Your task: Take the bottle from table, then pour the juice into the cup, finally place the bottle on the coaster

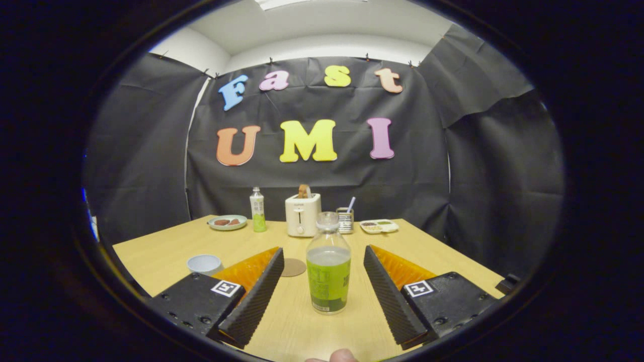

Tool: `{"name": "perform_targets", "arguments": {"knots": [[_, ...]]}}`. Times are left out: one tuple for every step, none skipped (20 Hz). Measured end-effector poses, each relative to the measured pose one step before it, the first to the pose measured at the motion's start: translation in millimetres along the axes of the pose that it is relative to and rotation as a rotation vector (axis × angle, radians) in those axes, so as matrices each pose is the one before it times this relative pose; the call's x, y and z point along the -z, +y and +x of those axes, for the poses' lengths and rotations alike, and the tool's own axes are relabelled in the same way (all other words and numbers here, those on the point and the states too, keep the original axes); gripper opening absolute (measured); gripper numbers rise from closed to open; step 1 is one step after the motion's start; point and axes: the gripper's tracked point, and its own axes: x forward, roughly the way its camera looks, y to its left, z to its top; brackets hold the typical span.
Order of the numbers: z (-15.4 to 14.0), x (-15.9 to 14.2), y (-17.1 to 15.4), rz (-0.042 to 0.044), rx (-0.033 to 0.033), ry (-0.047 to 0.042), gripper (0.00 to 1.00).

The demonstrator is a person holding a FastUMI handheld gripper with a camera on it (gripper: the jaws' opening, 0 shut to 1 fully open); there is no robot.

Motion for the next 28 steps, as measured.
{"name": "perform_targets", "arguments": {"knots": [[7.19,8.14,-1.15,-0.00039,0.00543,0.01725,1.0],[7.08,8.14,-0.21,0.00117,0.00523,0.01834,1.0],[6.93,7.29,-1.09,0.0019,0.00525,0.01668,1.0],[6.66,6.76,-1.18,0.00257,0.00657,0.01328,1.0],[7.07,6.87,-0.93,0.00263,0.0041,0.02018,1.0],[7.22,8.43,0.79,0.00713,-0.0006,0.02233,1.0],[6.02,6.28,0.35,0.01359,-0.00537,0.01839,1.0],[4.49,4.95,0.24,0.01216,-0.00254,0.01993,1.0],[5.63,4.15,-0.16,0.00895,0.00007,0.0164,1.0],[4.44,2.73,-1.17,0.00843,0.00189,0.01172,1.0],[3.24,2.29,-0.24,0.00769,0.00153,0.01034,1.0],[4.11,-3.64,0.27,0.00539,0.00076,-0.00146,1.0],[-2.62,-2.98,-1.51,-0.002,0.00875,-0.00985,1.0],[1.26,-0.29,-0.13,-0.00371,0.00332,-0.00499,1.0],[1.91,0.13,1.2,0.00165,0.0002,0.00203,0.99],[1.1,1.84,0.64,0.0053,-0.00054,0.00661,0.97],[0.67,-0.8,0.36,0.00597,-0.00244,0.00427,0.94],[-0.13,-0.84,0.79,0.00407,0.00056,0.00177,0.93],[1.26,-1.25,1.63,0.00061,-0.00001,-0.00079,0.9],[0.06,0.81,0.22,-0.00289,0.00439,0.00435,0.87],[-0.17,-0.37,0.8,-0.00446,-0.00118,0.00428,0.85],[-1.61,-0.05,1.01,-0.00319,0.00408,0.00347,0.84],[-1.89,-2.47,-0.9,-0.00706,0.00689,-0.0059,0.83],[-2.62,-1.72,0.46,-0.01329,0.00226,-0.00266,0.82],[-1.98,-2.36,2.06,-0.01878,-0.00093,0.00206,0.8],[-1.46,-0.38,1.7,-0.02303,-0.00045,0.0026,0.79],[-1.74,-3.31,0.64,-0.02382,0.00217,-0.00094,0.78],[-3.28,-3.71,0.02,-0.0244,0.00112,-0.00358,0.78]]}}
